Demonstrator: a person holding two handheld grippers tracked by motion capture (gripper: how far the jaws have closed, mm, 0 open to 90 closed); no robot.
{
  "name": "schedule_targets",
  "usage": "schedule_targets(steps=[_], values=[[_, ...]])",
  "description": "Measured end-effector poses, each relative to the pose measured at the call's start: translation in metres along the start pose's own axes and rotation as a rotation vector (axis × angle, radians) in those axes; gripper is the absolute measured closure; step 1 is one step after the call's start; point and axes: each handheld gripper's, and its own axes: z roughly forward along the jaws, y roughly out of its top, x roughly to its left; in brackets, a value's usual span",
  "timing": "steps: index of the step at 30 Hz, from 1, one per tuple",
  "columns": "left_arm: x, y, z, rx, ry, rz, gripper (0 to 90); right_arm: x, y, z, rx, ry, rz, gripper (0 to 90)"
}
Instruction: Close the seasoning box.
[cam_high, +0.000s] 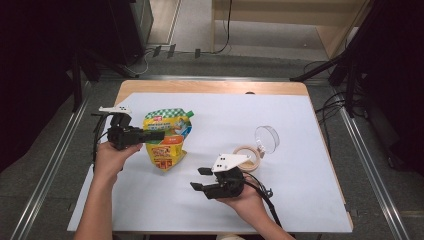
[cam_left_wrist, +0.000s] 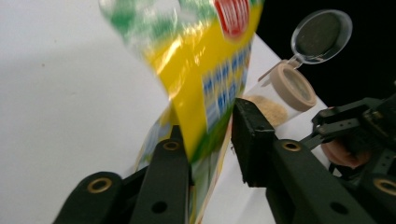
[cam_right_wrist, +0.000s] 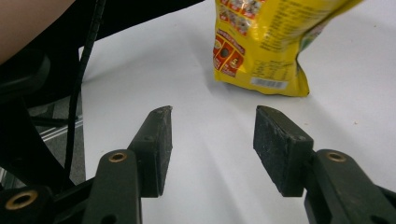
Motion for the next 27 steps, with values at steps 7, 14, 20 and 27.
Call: schedule_targets(steps=[7,14,20,27], values=[[-0.002,0.002,-0.007,-0.021,0.002,0.011,65.9,0.001,-0.001,0.002,0.008,0.004,-0.005,47.9],[-0.011,0.009,-0.014,-0.008,0.032,0.035,59.0,0.001,-0.001,0.002,0.006,0.004,-0.004,47.9],[-0.016,0.015,-0.015,0.005,0.059,0.042,56.0,0.002,0.000,0.002,0.007,0.005,-0.012,47.9],[-0.023,0.020,-0.022,-0.023,0.067,0.053,52.0,0.001,0.000,0.001,0.004,0.003,-0.010,47.9]])
